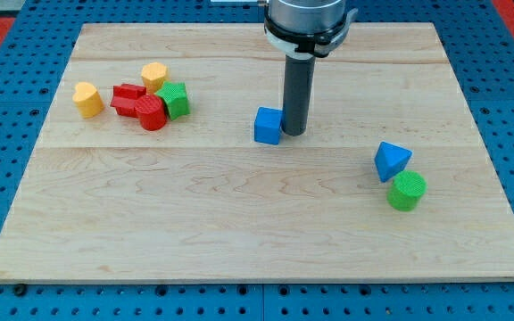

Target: Place blue triangle top right to green star

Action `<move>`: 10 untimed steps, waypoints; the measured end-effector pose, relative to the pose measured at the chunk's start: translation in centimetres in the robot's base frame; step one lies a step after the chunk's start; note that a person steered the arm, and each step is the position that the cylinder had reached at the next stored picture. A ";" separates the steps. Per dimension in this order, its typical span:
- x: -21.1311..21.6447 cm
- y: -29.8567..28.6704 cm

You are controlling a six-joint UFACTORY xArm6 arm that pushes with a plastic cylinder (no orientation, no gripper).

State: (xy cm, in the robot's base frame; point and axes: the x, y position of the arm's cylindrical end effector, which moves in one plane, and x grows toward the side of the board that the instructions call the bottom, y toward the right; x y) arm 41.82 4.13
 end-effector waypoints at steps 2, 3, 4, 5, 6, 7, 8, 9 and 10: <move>0.4 -10.5; 0.4 -14.6; -0.6 -12.8; -2.8 -7.4; -3.9 -1.5; -3.9 4.2; -3.1 10.1; -1.3 16.3; 1.3 21.8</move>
State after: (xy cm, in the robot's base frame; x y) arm 43.12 25.94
